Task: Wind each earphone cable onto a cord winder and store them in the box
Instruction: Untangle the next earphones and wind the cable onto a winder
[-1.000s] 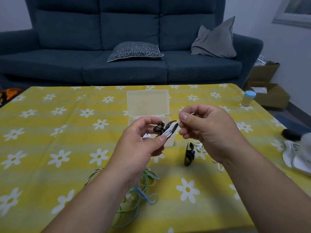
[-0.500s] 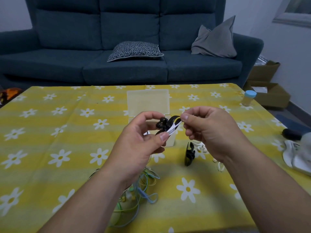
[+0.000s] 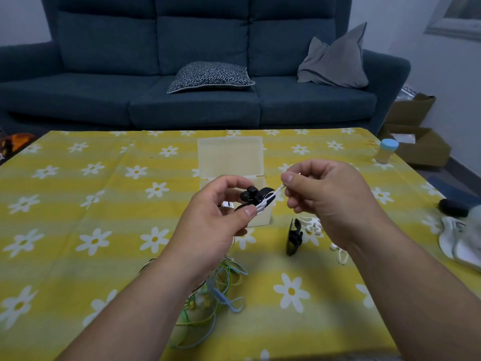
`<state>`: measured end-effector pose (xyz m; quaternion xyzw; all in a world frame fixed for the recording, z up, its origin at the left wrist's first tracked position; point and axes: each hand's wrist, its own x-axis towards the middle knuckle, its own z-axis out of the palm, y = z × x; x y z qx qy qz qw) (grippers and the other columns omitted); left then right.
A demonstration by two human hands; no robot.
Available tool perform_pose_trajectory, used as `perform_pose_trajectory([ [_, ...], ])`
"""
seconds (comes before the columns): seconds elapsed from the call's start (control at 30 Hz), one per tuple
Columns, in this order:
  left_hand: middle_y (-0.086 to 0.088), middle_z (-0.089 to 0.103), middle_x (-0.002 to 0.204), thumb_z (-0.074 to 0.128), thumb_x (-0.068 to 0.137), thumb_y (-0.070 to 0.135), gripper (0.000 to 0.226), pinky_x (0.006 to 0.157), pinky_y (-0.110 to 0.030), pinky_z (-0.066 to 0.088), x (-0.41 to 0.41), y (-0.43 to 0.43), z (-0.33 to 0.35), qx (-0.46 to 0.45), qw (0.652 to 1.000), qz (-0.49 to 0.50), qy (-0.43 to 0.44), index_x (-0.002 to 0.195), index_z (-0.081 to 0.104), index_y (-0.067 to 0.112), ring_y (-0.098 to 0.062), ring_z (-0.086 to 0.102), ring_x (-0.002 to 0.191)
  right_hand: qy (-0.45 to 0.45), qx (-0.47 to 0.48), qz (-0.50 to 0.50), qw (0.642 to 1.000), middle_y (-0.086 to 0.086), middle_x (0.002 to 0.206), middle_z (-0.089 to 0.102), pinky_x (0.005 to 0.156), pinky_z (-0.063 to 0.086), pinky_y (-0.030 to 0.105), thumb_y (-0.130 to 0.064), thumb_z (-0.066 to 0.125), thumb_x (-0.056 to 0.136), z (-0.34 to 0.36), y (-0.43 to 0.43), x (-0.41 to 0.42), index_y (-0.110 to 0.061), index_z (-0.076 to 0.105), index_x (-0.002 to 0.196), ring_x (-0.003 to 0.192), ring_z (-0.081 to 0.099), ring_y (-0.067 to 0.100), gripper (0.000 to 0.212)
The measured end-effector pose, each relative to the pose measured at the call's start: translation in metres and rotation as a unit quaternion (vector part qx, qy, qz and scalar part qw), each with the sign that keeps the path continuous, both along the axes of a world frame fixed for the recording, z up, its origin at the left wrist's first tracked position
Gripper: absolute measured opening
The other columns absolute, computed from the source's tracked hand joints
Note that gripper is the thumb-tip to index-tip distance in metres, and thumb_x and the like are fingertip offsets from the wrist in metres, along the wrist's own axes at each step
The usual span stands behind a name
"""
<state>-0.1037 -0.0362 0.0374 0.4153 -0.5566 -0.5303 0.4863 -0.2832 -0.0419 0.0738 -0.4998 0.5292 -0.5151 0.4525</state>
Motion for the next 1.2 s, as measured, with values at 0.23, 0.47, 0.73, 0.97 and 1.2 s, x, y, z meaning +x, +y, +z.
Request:
perform_pose_trajectory([
  [0.23, 0.001, 0.067, 0.096, 0.066, 0.088, -0.001, 0.034, 0.064, -0.030, 0.053, -0.002, 0.001, -0.001, -0.004, 1.000, 0.010, -0.014, 0.096, 0.069, 0.032, -0.017, 0.061, 0.074, -0.042, -0.010, 0.065, 0.997, 0.002, 0.066, 0.062, 0.055, 0.049, 0.025, -0.001, 0.066, 0.088, 0.002, 0.003, 0.009, -0.005, 0.069, 0.088, 0.059, 0.059, 0.013, 0.005],
  [0.47, -0.004, 0.066, 0.099, 0.068, 0.087, 0.003, 0.030, 0.062, -0.031, 0.056, -0.004, 0.000, -0.002, -0.022, 0.998, 0.048, -0.028, 0.100, 0.065, 0.030, -0.019, 0.059, 0.073, 0.200, -0.067, 0.067, 0.975, -0.010, 0.064, 0.063, 0.053, 0.047, 0.015, -0.007, 0.057, 0.097, 0.001, 0.005, 0.014, -0.018, 0.074, 0.111, 0.057, 0.056, 0.000, 0.024],
  [0.73, 0.000, 0.066, 0.097, 0.071, 0.086, 0.007, 0.028, 0.056, -0.025, 0.054, -0.004, 0.001, 0.001, -0.044, 0.992, 0.098, -0.060, 0.101, 0.062, 0.029, -0.016, 0.061, 0.064, 0.265, -0.085, 0.078, 0.957, 0.002, 0.070, 0.070, 0.065, 0.059, 0.034, -0.005, 0.067, 0.090, 0.002, 0.008, 0.019, -0.027, 0.074, 0.099, 0.063, 0.067, 0.012, 0.025],
  [0.97, 0.017, 0.062, 0.090, 0.074, 0.084, 0.011, 0.032, 0.067, -0.052, 0.057, -0.006, 0.005, 0.003, -0.083, 0.985, 0.101, -0.110, 0.099, 0.060, 0.035, -0.027, 0.063, 0.069, 0.224, -0.068, 0.026, 0.972, 0.003, 0.059, 0.069, 0.056, 0.057, 0.034, -0.008, 0.076, 0.082, 0.002, 0.009, 0.022, -0.015, 0.073, 0.072, 0.053, 0.068, 0.015, 0.013],
  [1.2, 0.019, 0.063, 0.091, 0.076, 0.082, 0.010, 0.035, 0.064, -0.036, 0.059, -0.005, 0.002, 0.001, -0.092, 0.982, 0.112, -0.124, 0.100, 0.061, 0.036, -0.014, 0.064, 0.069, 0.215, -0.080, 0.016, 0.973, 0.001, 0.062, 0.070, 0.062, 0.059, 0.045, -0.008, 0.075, 0.083, -0.001, 0.010, 0.028, -0.017, 0.073, 0.072, 0.056, 0.068, 0.017, 0.014],
])
